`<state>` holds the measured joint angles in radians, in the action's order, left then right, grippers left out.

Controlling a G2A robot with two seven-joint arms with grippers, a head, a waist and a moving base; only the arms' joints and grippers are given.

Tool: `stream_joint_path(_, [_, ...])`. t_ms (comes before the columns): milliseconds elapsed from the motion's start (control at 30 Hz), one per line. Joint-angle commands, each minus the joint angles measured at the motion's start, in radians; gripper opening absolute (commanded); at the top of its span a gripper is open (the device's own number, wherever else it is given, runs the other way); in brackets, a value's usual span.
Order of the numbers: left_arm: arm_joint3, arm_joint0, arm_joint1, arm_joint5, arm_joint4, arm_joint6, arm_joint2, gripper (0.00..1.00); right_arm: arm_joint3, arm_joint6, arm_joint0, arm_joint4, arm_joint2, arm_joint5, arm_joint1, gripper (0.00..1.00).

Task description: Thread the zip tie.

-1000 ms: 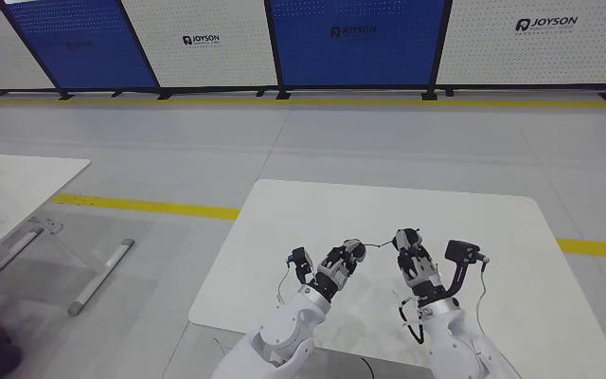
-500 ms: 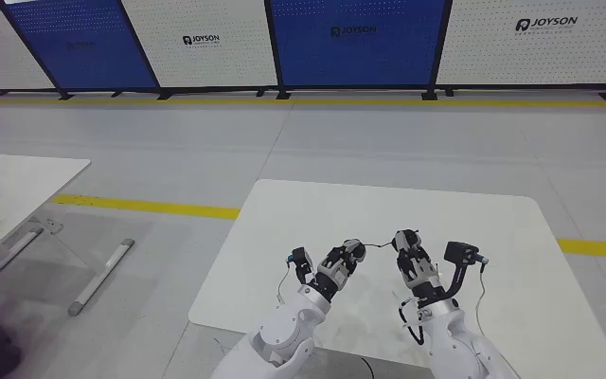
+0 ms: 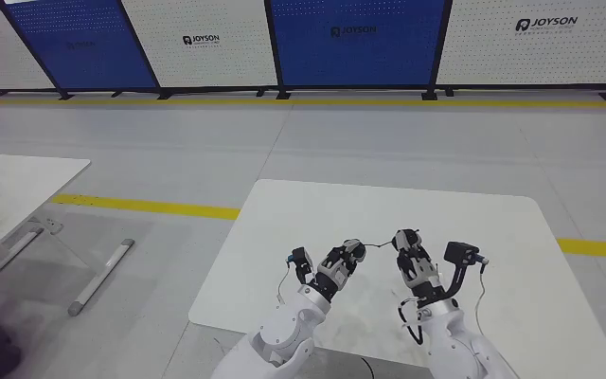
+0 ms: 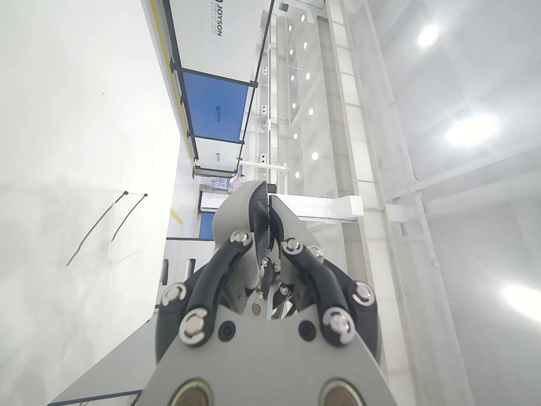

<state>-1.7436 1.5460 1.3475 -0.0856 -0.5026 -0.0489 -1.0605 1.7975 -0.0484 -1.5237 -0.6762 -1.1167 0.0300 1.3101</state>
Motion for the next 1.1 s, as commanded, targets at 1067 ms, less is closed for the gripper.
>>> stream_joint_path(1067, [0.000, 0.000, 0.000, 0.000, 0.000, 0.000, 0.000, 0.00, -0.041, -0.035, -0.007, 0.248, 0.043, -0.051, 0.039, 0.00])
